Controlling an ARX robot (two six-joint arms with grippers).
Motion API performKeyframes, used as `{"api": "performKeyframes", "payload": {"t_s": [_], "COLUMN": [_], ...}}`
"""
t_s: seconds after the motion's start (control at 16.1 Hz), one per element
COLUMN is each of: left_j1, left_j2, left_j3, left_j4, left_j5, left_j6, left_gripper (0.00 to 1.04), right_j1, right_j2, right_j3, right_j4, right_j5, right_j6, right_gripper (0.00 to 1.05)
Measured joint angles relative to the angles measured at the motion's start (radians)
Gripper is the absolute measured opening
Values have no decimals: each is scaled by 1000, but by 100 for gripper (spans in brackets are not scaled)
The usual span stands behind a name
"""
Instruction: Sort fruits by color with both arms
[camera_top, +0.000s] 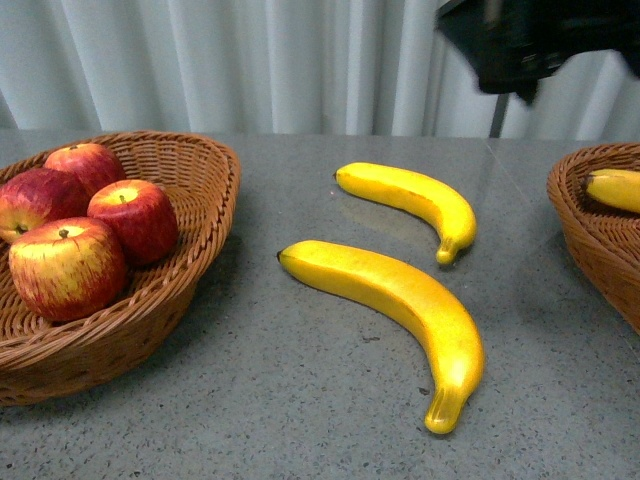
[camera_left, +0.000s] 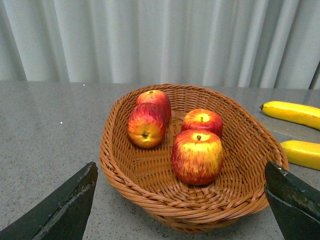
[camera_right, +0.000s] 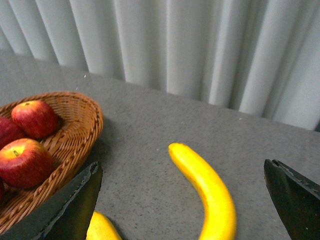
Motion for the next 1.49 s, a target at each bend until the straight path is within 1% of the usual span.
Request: {"api": "performKeyframes", "payload": {"t_s": [0.06, 0.12, 0.19, 0.31, 0.37, 0.43, 0.75, 0.87, 1.12, 1.18, 1.24, 1.3, 1.37, 1.49], "left_j1": [0, 0, 0, 0, 0, 0, 0, 0, 0, 0, 0, 0, 0, 0], "left_j2": [0, 0, 0, 0, 0, 0, 0, 0, 0, 0, 0, 0, 0, 0], "left_j3": [0, 0, 0, 0, 0, 0, 0, 0, 0, 0, 0, 0, 0, 0], "left_j4": [0, 0, 0, 0, 0, 0, 0, 0, 0, 0, 0, 0, 0, 0], "left_j5": [0, 0, 0, 0, 0, 0, 0, 0, 0, 0, 0, 0, 0, 0], "left_j6": [0, 0, 0, 0, 0, 0, 0, 0, 0, 0, 0, 0, 0, 0], "left_gripper": [98, 98, 98, 98, 98, 98, 98, 98, 98, 98, 98, 98, 98, 98], "right_j1": [29, 46, 68, 93, 100, 105, 105, 106, 120, 124, 124, 124, 121, 87], "right_j2": [97, 148, 205, 264, 292, 304, 340, 356, 373, 373, 373, 372, 369, 337], "right_j3": [101, 161, 227, 266, 278, 279, 281, 274, 229, 220, 212, 209, 209, 207], "right_j4": [-62, -116, -212, -361, -437, -470, -537, -561, -548, -534, -521, -517, -515, -515], "right_j5": [-15, -16, -35, -48, -36, -35, -1, -2, 15, 15, 13, 13, 13, 0], "right_j6": [-30, -64, -112, -187, -212, -226, -230, -235, -264, -267, -275, -282, -282, -277], "right_gripper": [98, 98, 98, 98, 98, 98, 98, 98, 98, 95, 80, 71, 58, 39]}}
